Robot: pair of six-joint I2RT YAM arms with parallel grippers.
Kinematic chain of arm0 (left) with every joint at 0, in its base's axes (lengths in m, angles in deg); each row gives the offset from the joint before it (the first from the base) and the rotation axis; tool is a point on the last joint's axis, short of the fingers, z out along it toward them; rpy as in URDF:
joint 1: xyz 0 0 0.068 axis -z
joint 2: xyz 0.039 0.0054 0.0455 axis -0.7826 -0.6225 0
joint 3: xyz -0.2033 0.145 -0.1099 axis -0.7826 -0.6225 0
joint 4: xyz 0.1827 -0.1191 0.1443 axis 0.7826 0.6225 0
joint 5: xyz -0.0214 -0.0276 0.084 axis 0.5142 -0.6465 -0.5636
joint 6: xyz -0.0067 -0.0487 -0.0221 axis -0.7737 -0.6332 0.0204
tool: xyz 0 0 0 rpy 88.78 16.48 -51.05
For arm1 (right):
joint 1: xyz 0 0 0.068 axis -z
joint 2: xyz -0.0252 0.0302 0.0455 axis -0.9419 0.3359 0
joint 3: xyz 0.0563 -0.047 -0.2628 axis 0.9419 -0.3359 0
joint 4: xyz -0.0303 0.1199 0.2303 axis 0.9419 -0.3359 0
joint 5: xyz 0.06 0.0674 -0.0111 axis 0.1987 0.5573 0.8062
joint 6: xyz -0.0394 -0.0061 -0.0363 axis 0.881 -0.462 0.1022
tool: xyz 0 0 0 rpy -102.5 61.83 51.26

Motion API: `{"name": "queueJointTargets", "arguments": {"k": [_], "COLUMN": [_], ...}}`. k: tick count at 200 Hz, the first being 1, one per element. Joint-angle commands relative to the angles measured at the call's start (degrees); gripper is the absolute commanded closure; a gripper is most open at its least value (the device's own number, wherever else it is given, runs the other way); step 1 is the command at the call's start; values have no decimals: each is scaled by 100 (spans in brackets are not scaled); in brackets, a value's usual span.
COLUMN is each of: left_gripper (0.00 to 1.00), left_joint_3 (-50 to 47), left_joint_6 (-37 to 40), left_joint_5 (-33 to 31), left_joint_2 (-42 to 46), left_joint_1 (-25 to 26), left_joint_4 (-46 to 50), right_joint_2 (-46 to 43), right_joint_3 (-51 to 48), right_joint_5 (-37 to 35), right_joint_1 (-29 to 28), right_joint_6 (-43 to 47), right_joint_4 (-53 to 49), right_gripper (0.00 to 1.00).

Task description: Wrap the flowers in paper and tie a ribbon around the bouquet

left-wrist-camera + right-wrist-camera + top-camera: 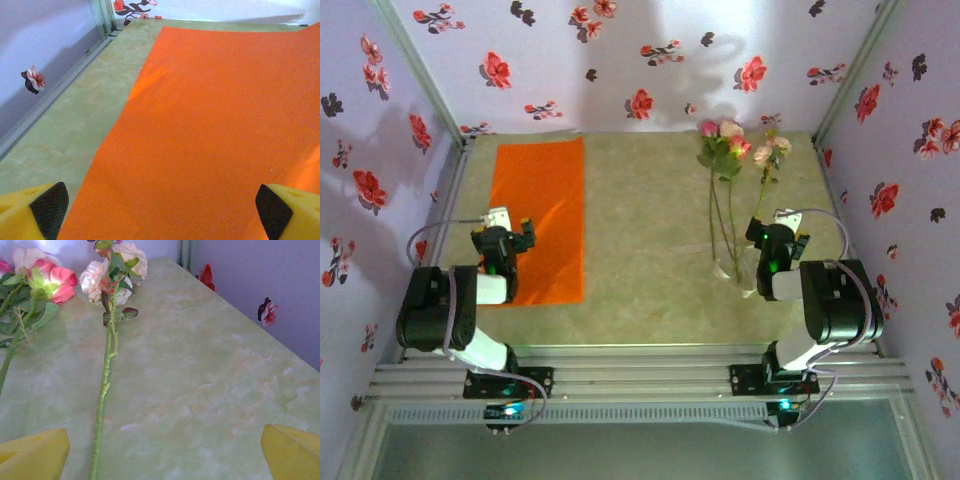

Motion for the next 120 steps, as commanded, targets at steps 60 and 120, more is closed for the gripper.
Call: {"name": "queueJointTargets", "arguments": {"k": [60, 120], "left_gripper": [0, 0], "left_joint_3": [95, 78], "left_joint_6": [96, 96], "left_joint_5": [-158, -158], "left_joint_2": [-37, -32], "left_joint_1": [28, 28], "left_joint_4": [-94, -121], "right_joint_2": [-17, -17], "right_joint_3": [63, 60], "right_joint_5": [60, 61], "right_joint_1": [22, 23], "right_joint_6": [43, 43], "right_joint_4": [57, 52], "right_gripper": [1, 1]}}
